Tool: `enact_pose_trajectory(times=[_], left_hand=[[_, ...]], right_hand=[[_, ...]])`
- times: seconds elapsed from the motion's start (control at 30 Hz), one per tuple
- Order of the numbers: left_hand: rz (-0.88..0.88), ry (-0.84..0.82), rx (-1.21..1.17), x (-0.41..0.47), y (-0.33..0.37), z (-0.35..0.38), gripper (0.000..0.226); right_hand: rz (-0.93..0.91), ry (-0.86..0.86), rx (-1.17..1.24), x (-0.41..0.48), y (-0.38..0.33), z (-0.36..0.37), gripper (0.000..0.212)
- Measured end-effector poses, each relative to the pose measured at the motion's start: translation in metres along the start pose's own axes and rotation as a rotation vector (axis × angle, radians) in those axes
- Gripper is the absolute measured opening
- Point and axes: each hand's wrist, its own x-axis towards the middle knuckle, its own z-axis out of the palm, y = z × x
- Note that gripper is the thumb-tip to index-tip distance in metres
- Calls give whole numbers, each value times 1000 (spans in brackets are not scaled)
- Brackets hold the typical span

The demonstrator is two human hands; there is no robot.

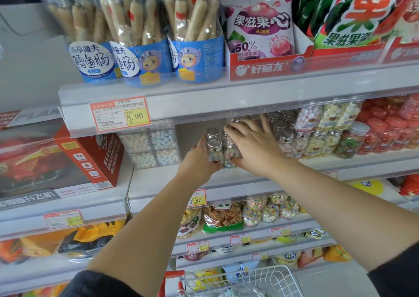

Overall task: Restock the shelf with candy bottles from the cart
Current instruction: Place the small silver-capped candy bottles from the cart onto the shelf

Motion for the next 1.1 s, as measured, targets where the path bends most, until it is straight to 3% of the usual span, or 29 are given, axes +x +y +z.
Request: enact_pose_trajectory(times=[0.17,0.3,0.37,0.43,0.53,0.83,0.97,1.1], left_hand=[[7,56,-5,-18,6,-4,98],[106,251,-41,-76,17,-9,77],[171,348,-98,-111,16,-5,60],[212,405,-159,-144,8,10,41],[158,384,-173,-184,-16,54,29],[-349,-39,-188,-272,-117,256,30],[-456,-304,-94,-289,-157,333,34],[-538,-395,-106,-284,-199,407,37]], right_hand=[[-16,140,54,-13,-3,-2,87],[-167,455,224,-57,-16,-3,47],[-276,466,349,-90,-23,5,28],[-340,316,466,-126,-29,27,18],[-293,43,585,-177,-34,72,14],[-17,-808,553,-283,-40,251,21],[35,-1000,547,-316,-52,335,24],[-8,-1094,522,-336,-79,409,31]])
